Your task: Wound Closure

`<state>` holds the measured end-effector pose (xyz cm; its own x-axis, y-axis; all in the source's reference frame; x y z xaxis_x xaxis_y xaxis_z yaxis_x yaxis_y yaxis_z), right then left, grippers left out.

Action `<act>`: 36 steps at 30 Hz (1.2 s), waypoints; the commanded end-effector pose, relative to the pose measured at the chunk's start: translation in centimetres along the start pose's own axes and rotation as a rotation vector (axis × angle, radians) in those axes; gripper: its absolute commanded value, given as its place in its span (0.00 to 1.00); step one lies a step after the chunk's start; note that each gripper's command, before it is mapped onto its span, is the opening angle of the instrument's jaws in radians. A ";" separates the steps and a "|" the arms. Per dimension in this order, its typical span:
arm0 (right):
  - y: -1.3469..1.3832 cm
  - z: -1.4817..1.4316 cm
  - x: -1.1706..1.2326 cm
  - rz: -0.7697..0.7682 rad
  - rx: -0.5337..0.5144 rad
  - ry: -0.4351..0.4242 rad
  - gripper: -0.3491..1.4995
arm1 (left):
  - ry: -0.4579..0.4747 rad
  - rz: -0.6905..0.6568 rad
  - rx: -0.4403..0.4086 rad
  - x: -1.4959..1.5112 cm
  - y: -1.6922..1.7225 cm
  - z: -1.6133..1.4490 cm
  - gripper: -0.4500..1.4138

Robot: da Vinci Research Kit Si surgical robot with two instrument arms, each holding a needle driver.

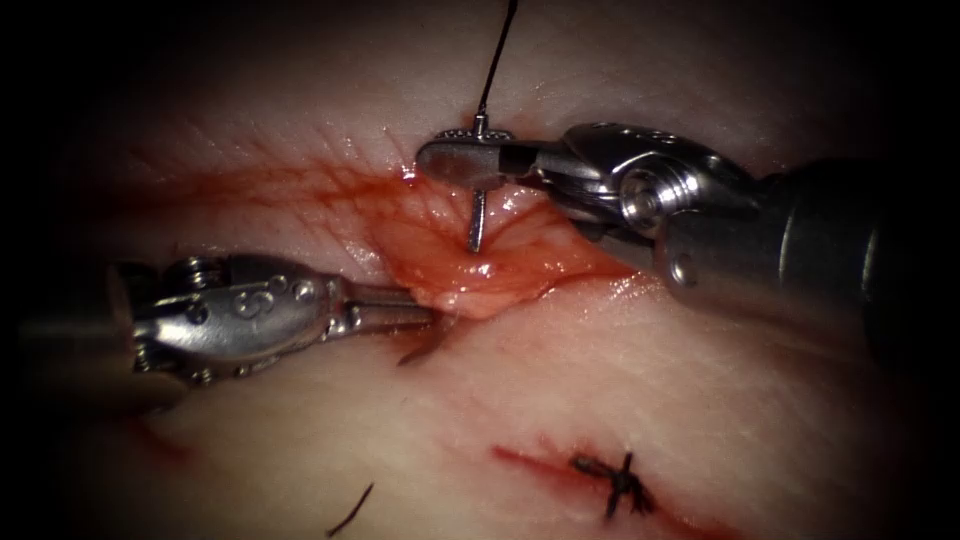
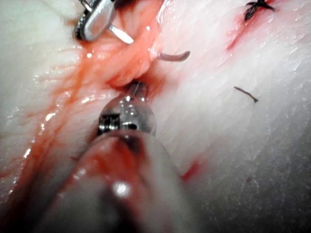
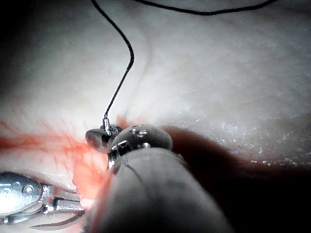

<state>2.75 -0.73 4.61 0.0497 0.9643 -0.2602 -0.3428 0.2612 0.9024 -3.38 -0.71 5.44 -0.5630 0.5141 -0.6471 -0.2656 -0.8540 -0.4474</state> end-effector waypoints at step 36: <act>0.41 -0.63 0.59 -0.006 0.103 0.159 0.90 | 0.228 0.391 -0.114 -0.01 -0.20 0.14 0.26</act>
<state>1.96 -0.12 4.57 -0.1015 0.9460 -0.3078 -0.2457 0.2760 0.9292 -3.38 -0.56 5.56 -0.4107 0.1649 -0.8967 0.0300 -0.9805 -0.1940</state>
